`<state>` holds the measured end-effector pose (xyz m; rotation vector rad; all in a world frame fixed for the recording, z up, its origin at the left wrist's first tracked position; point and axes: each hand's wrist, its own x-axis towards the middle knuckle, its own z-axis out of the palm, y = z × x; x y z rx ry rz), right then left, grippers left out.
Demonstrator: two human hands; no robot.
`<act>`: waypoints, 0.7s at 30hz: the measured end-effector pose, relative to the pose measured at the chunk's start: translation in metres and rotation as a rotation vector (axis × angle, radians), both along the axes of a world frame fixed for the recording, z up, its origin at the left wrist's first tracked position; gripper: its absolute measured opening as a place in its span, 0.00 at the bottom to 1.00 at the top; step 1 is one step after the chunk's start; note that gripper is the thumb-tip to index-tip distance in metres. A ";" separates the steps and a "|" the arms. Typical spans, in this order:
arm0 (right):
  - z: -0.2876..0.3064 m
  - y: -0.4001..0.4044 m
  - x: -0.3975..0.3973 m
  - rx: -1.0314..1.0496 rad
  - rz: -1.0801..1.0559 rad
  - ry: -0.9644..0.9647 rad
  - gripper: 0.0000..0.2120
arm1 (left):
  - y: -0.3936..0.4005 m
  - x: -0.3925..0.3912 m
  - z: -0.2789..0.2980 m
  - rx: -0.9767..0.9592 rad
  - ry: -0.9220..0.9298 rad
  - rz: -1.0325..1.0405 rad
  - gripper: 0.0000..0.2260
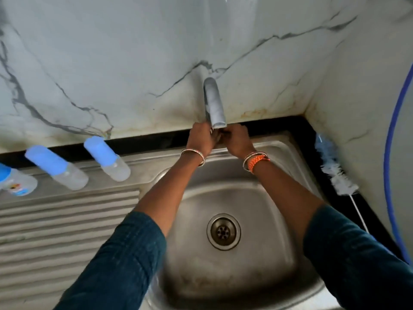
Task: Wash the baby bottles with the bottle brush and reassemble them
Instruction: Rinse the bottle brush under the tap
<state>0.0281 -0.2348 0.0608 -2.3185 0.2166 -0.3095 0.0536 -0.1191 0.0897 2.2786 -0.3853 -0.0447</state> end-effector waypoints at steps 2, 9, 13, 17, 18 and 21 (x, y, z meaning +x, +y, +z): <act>-0.001 -0.003 0.003 0.037 0.005 -0.021 0.07 | -0.001 -0.002 0.001 -0.024 0.021 0.028 0.17; 0.000 0.003 0.004 0.119 -0.020 -0.092 0.06 | 0.007 0.003 -0.003 -0.136 0.078 0.070 0.08; 0.001 0.005 0.001 0.152 -0.036 -0.070 0.07 | 0.008 0.005 -0.004 -0.128 0.083 0.069 0.08; 0.001 0.006 0.002 0.162 -0.045 -0.037 0.08 | 0.007 0.009 -0.007 -0.119 0.077 0.073 0.08; 0.001 0.007 0.002 0.165 -0.049 -0.032 0.08 | 0.007 0.009 -0.005 -0.114 0.080 0.073 0.08; -0.002 0.006 -0.001 0.186 -0.062 -0.006 0.09 | 0.011 0.008 -0.009 -0.110 0.109 0.009 0.08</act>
